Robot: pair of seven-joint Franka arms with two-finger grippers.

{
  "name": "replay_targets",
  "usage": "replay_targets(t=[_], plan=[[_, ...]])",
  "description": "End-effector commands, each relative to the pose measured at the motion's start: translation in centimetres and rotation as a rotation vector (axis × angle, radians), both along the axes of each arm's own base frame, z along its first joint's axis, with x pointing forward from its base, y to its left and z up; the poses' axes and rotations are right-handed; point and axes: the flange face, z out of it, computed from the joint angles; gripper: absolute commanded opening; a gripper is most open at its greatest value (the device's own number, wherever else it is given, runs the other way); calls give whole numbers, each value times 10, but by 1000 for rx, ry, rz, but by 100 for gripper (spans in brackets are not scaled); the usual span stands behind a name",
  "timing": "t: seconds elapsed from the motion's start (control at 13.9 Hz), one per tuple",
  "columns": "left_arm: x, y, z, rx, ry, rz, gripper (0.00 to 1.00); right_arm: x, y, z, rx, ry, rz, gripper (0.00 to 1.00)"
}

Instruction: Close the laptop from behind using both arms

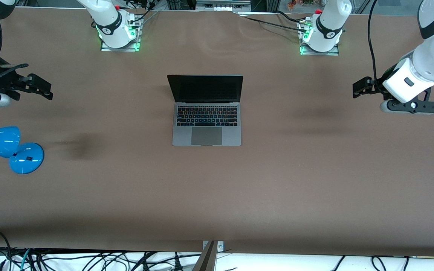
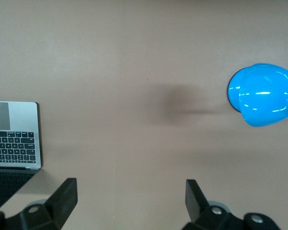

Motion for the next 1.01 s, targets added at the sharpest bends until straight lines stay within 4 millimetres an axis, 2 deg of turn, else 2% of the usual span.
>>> replay_targets(t=[0.0, 0.58, 0.94], plan=[[-8, 0, 10, -33, -38, 15, 100, -8, -2, 4, 1, -14, 1, 100], [-10, 3, 14, -31, -43, 45, 100, -9, 1, -6, 1, 18, 1, 100], [-16, -4, 14, -58, -26, 44, 100, -8, 1, -11, -1, 26, 6, 100]])
